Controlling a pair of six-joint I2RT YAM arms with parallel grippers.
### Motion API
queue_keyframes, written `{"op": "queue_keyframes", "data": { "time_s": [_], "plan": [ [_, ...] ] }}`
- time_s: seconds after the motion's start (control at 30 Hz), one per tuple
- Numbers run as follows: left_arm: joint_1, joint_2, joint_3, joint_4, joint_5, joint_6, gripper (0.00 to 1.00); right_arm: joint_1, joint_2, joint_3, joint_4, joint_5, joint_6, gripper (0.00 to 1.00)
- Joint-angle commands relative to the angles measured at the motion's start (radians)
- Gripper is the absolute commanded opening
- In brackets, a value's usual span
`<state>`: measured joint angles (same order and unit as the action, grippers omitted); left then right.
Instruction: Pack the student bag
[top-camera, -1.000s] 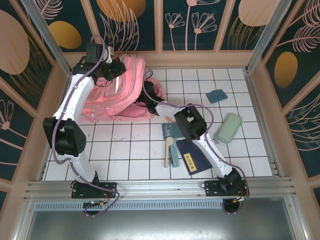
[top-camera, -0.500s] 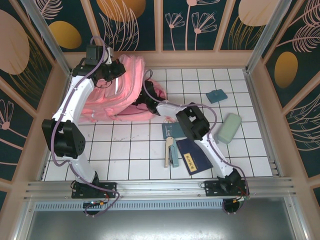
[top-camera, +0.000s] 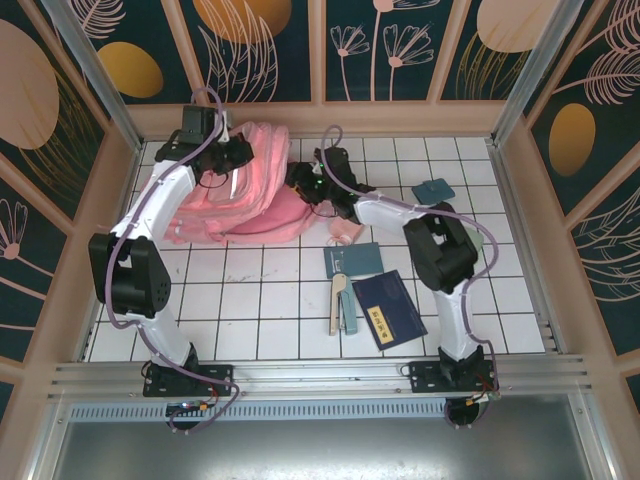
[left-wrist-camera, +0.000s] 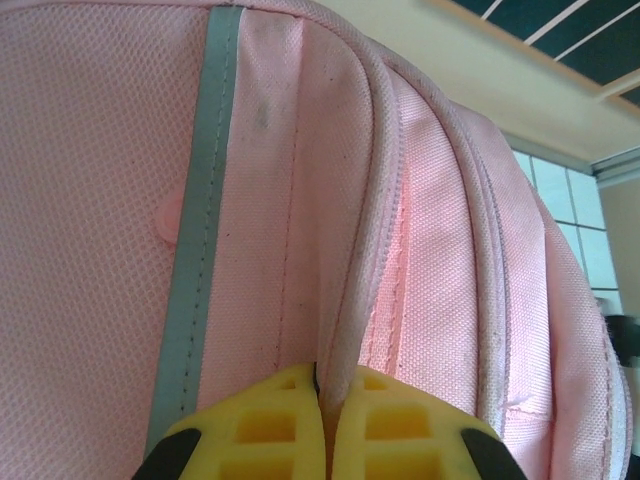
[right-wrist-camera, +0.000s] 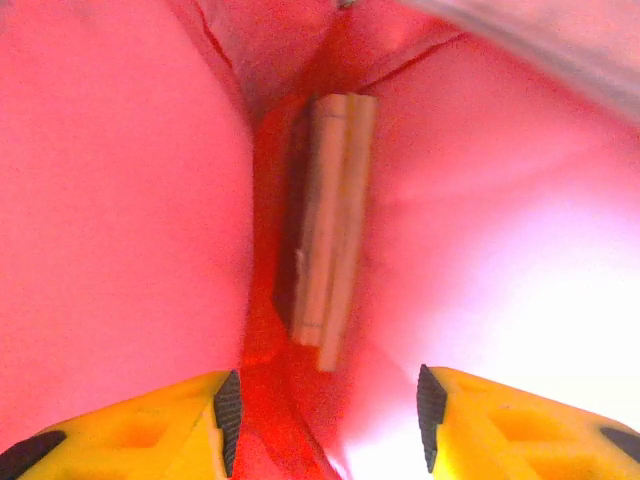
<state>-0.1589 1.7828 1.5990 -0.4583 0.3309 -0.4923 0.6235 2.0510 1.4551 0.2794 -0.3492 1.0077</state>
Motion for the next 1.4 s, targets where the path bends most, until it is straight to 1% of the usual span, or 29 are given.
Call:
{"op": "queue_keyframes", "data": {
  "time_s": [0.0, 0.07, 0.2, 0.23, 0.3, 0.33, 0.37, 0.4, 0.47, 0.5, 0.6, 0.8, 0.97, 1.17, 1.37],
  "plan": [
    [0.016, -0.002, -0.064, 0.071, -0.074, 0.028, 0.00, -0.028, -0.144, -0.063, -0.157, 0.048, -0.151, 0.48],
    [0.015, -0.003, -0.099, 0.098, -0.066, 0.020, 0.00, -0.046, -0.205, -0.107, -0.238, 0.062, -0.206, 0.42],
    [0.009, 0.008, -0.144, 0.124, -0.056, 0.022, 0.02, -0.071, -0.349, -0.263, -0.330, 0.102, -0.260, 0.15],
    [0.006, 0.011, -0.149, 0.128, -0.056, 0.024, 0.03, -0.071, -0.380, -0.293, -0.347, 0.111, -0.268, 0.11],
    [0.002, 0.013, -0.158, 0.134, -0.052, 0.026, 0.04, -0.070, -0.446, -0.363, -0.399, 0.139, -0.284, 0.08],
    [-0.001, 0.016, -0.161, 0.137, -0.047, 0.027, 0.06, -0.085, -0.471, -0.387, -0.426, 0.154, -0.289, 0.06],
    [-0.003, 0.019, -0.160, 0.139, -0.042, 0.027, 0.12, -0.101, -0.496, -0.414, -0.459, 0.169, -0.295, 0.03],
    [-0.007, 0.020, -0.160, 0.141, -0.040, 0.026, 0.21, -0.105, -0.521, -0.442, -0.487, 0.180, -0.299, 0.00],
    [-0.012, 0.023, -0.155, 0.147, -0.035, 0.022, 0.35, -0.111, -0.559, -0.498, -0.531, 0.195, -0.301, 0.00],
    [-0.015, 0.024, -0.152, 0.148, -0.031, 0.020, 0.39, -0.112, -0.580, -0.532, -0.547, 0.201, -0.301, 0.00],
    [-0.025, 0.030, -0.136, 0.151, -0.021, 0.011, 0.45, -0.113, -0.643, -0.627, -0.574, 0.210, -0.287, 0.00],
    [-0.043, 0.038, -0.094, 0.150, -0.007, -0.001, 0.49, -0.111, -0.770, -0.783, -0.625, 0.198, -0.259, 0.00],
    [-0.054, 0.042, -0.067, 0.150, -0.001, -0.010, 0.50, -0.107, -0.813, -0.891, -0.628, 0.162, -0.231, 0.00],
    [-0.065, 0.049, -0.059, 0.144, 0.000, -0.014, 0.50, -0.104, -0.768, -0.945, -0.573, 0.178, -0.229, 0.00],
    [-0.077, 0.052, -0.048, 0.126, -0.003, -0.013, 0.50, -0.124, -0.610, -0.862, -0.474, 0.200, -0.268, 0.00]
  ]
}}
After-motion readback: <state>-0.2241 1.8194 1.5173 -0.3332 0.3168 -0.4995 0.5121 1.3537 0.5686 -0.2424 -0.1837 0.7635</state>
